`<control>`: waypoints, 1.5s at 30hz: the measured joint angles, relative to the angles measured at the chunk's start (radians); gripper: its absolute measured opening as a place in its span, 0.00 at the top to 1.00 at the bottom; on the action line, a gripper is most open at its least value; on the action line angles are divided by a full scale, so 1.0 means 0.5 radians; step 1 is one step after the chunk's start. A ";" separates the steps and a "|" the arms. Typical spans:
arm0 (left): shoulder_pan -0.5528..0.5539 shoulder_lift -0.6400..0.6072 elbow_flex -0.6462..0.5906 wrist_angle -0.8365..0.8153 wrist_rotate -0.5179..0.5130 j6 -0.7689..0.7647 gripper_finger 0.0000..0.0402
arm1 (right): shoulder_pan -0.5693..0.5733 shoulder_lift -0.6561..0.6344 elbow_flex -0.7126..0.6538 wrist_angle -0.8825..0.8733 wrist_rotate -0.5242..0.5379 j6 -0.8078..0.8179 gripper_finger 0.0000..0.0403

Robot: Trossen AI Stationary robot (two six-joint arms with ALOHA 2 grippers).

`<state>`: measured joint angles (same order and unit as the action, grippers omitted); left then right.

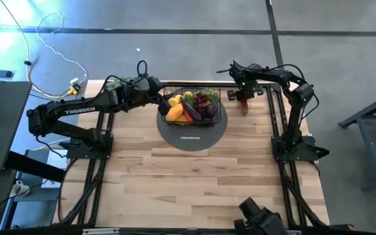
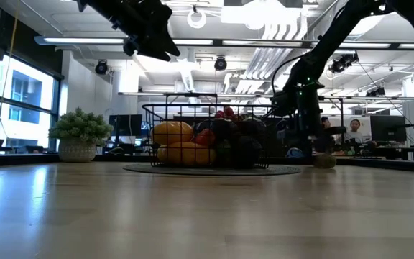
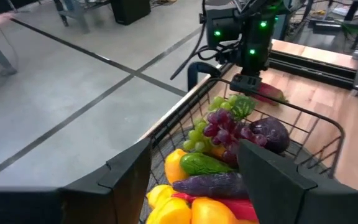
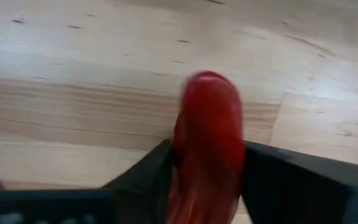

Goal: Build produce basket
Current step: Put the red chili pepper into the wire basket

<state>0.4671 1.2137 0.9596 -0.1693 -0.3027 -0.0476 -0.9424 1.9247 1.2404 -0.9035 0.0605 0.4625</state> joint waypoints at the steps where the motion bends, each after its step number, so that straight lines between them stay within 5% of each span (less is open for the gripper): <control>1: 0.000 0.000 0.000 -0.006 0.024 -0.011 0.43 | 0.000 0.000 0.000 0.000 0.000 0.000 0.69; 7: -0.001 0.000 0.000 -0.054 0.176 -0.093 0.43 | 0.001 -0.021 0.000 -0.023 -0.027 -0.072 0.91; 18: -0.001 0.000 0.001 -0.073 0.436 -0.118 0.42 | 0.122 -0.373 0.000 -0.076 -0.030 0.125 0.88; 32: 0.113 0.000 0.001 -0.326 0.808 -0.444 0.27 | 0.472 -1.046 0.000 -0.116 0.090 0.515 0.89; 45: 0.150 0.000 0.001 -0.114 1.196 -0.505 0.27 | 1.031 -1.259 0.000 0.515 0.184 0.647 0.90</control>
<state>0.5422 1.2137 0.9600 -0.2261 0.2952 -0.3002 -0.4268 1.2952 1.2404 -0.6459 0.1523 0.7860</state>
